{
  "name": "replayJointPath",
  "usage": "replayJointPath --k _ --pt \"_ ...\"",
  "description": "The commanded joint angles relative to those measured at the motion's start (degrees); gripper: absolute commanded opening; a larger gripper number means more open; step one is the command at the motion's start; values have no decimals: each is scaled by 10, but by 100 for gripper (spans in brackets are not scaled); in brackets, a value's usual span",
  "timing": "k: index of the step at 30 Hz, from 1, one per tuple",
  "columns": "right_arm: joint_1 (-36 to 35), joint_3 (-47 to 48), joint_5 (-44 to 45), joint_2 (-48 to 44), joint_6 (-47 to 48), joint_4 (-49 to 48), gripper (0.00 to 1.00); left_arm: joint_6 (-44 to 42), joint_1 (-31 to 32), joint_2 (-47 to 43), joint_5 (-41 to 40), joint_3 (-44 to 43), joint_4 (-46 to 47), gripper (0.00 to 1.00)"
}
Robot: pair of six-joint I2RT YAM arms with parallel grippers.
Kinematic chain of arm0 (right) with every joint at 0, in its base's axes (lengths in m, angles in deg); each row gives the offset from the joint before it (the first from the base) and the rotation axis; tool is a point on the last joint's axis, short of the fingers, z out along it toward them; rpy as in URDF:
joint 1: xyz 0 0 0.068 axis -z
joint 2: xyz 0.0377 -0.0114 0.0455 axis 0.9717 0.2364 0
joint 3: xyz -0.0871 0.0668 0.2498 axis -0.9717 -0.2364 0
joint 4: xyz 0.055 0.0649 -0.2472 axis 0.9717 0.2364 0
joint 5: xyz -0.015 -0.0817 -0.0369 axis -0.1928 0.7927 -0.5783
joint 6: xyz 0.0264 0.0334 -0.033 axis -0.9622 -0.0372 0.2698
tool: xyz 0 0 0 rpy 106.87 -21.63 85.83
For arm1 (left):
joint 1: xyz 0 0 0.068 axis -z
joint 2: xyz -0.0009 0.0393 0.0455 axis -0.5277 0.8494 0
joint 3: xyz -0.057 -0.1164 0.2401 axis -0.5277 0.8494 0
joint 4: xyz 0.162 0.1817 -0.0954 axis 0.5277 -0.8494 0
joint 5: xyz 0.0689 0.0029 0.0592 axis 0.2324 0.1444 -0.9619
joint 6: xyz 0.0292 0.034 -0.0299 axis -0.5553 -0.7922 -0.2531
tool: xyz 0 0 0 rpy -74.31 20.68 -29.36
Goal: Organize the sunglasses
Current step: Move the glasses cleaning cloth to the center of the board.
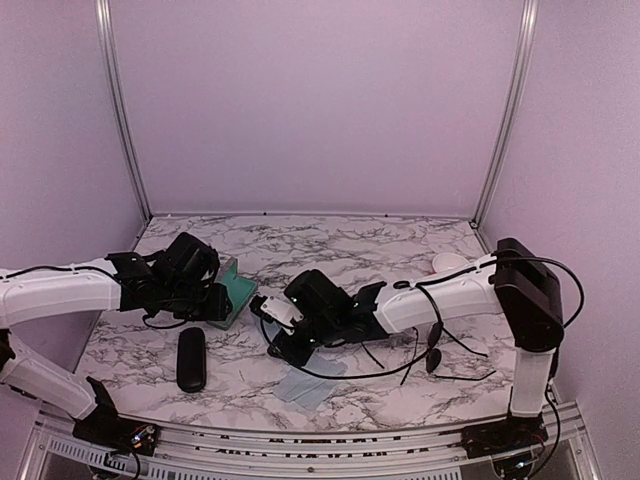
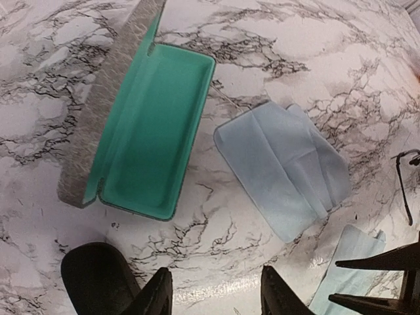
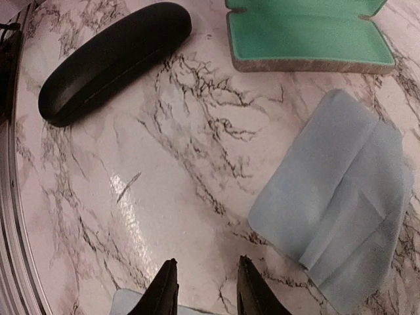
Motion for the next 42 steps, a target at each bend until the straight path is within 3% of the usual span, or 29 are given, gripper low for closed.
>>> replayJointPath --k 1,10,28,38,42 --pt "-6 69 41 58 -33 -2 31 1 -22 -40 -16 8 -30 47" --pt "2 151 90 147 -13 57 30 13 -26 -76 -11 50 -32 47" --pt "24 106 97 133 16 63 31 13 -26 -72 -12 54 -27 46" --pt "30 72 41 146 -14 34 1 13 -26 -67 -6 53 -24 46" --pt "37 54 25 145 -23 23 0 11 -26 -67 -2 56 -24 46"
